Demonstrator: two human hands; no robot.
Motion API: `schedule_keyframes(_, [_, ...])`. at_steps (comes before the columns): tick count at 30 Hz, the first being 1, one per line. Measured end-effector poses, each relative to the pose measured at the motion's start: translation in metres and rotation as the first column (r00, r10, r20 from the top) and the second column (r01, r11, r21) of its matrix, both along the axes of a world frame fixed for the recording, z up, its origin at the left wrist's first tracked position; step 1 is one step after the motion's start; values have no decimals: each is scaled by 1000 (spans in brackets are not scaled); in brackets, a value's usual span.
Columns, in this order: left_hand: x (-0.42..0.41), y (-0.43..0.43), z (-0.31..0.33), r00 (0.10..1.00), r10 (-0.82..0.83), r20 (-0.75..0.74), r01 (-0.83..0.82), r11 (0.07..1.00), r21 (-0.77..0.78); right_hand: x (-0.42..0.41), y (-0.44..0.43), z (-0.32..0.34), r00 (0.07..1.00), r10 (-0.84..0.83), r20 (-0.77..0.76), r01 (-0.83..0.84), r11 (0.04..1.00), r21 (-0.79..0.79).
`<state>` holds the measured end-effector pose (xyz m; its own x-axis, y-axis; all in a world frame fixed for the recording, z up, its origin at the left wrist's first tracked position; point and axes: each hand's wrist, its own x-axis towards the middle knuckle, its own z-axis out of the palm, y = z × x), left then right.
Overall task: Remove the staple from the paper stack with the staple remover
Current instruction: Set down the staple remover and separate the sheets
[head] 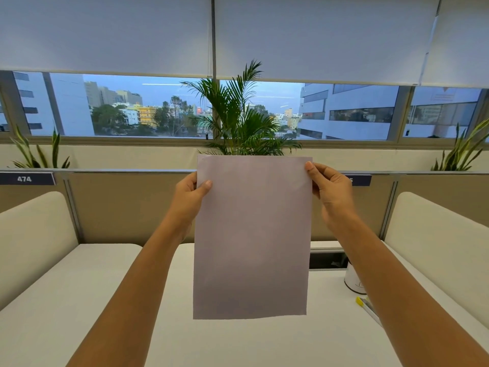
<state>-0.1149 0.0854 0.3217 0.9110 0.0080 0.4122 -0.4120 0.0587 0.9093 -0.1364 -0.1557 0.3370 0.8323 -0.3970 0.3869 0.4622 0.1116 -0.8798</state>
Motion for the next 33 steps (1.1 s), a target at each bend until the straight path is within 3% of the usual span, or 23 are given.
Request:
schedule_keyframes(10, [3,2,-5,999,44,-16,-45,999,-32,-2,1,1,1000,5,-28,-7,999,-49])
schedule_keyframes(19, [14,7,-35,902,415,-122,-419,908,-4,11,22,-14,987,-100,-125,95,994,-50])
schedule_keyframes(22, [8,9,-44,866,500,-15,-499,866,44,19,35,-18,978,-137,-156,137,991,-8])
schedule_keyframes(24, [2,7,-48,924,382,32,-383,913,144,25,49,-21,975,-144,-168,146,989,1])
schedule_keyframes(26, [-8,-2,-50,995,92,-45,-74,952,298,31,66,-25,973,-137,-186,138,990,-6])
schedule_keyframes(28, [-20,-13,-54,980,-113,-162,179,854,489,38,85,-30,971,-113,-211,119,993,12])
schedule_keyframes(30, [-26,-26,-60,971,-150,-186,230,794,563,45,105,-34,964,-60,-259,78,995,60])
schedule_keyframes(33, [-24,-38,-77,995,-28,-91,72,852,519,55,130,-40,941,35,-337,17,988,152])
